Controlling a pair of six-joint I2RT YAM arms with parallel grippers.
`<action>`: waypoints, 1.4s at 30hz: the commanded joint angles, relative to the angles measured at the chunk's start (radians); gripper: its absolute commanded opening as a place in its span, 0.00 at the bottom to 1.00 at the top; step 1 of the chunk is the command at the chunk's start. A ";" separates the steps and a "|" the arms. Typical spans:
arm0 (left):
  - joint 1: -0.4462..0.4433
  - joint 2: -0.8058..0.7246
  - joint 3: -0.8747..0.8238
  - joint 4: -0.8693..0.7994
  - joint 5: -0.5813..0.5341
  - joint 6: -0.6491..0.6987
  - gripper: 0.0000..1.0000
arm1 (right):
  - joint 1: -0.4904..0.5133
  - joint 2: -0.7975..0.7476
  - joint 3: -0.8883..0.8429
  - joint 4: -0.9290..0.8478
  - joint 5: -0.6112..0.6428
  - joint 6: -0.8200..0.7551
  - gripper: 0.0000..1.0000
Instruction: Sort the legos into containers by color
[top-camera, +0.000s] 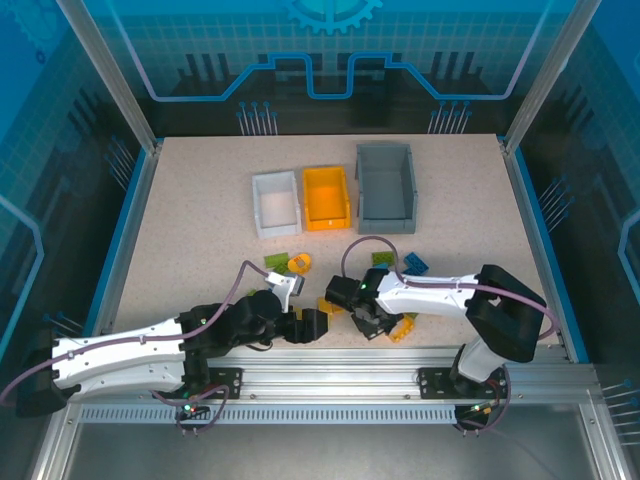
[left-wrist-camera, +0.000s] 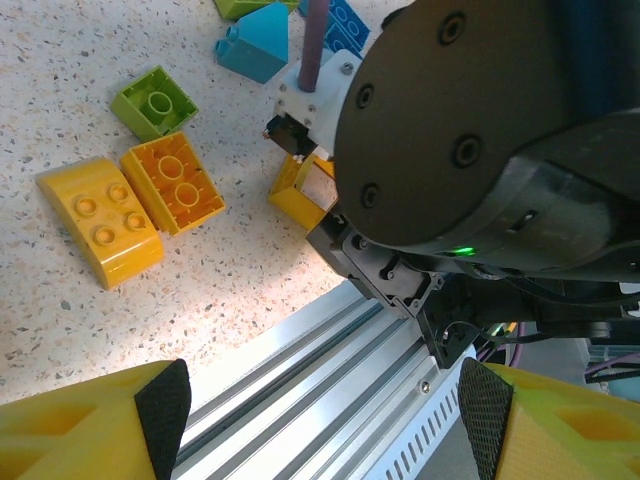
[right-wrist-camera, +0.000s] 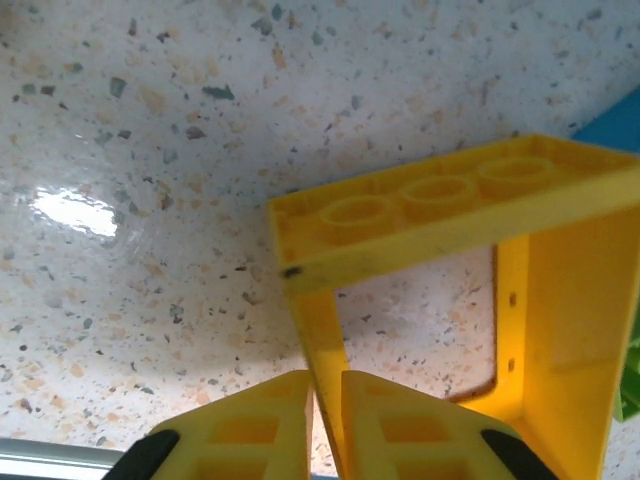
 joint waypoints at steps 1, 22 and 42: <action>-0.005 0.009 -0.015 0.029 -0.021 -0.013 0.76 | -0.007 0.026 0.040 0.008 0.036 -0.035 0.12; 0.200 0.313 0.396 -0.048 -0.051 0.141 0.77 | -0.597 0.042 0.600 0.149 -0.088 -0.320 0.00; 0.415 0.538 0.527 0.060 0.123 0.173 0.78 | -0.761 0.688 1.184 0.043 -0.116 -0.264 0.26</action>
